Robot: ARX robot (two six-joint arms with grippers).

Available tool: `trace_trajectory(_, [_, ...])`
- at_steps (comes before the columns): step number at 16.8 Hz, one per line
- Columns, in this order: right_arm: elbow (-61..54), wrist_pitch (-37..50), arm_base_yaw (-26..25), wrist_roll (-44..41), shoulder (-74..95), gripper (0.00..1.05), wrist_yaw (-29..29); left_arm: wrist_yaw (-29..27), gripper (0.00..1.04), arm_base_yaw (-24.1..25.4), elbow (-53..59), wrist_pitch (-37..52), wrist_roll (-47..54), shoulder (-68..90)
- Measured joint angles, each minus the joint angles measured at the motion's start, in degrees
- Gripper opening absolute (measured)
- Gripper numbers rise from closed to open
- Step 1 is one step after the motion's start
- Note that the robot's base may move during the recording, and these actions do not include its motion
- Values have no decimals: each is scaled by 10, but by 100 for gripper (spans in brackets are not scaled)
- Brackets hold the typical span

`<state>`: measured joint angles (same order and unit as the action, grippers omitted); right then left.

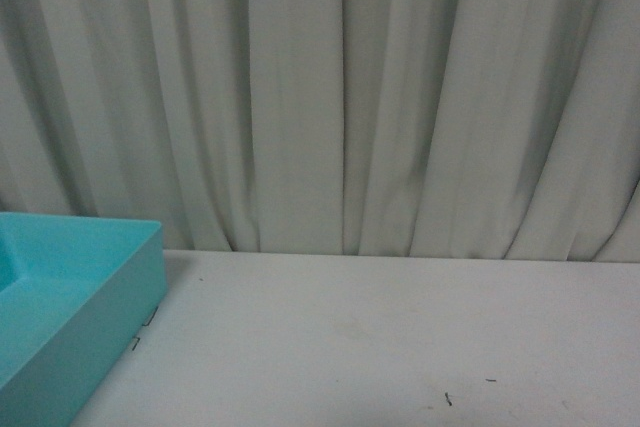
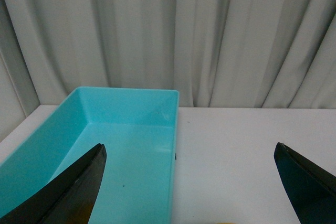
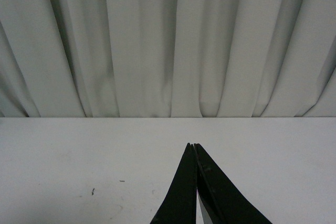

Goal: Wind up and store yellow beetle toy

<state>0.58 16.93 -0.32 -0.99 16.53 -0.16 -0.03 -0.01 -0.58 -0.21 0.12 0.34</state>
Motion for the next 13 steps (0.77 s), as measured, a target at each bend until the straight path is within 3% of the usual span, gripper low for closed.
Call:
trace_trajectory(8, [0,-67,0,0,-63,2,0,0,98,0,0,0,0,0])
trace_trajectory(9, [0,-87,0,0,-77,2,0,0,98,0,0,0,0,0])
trace_trajectory(10, [0,-173,0,1,-140,2,0,0,98,0,0,0,0,0])
trace_trajectory(13, [0,-172,0,1,-163,2,2,0,98,0,0,0,0,0])
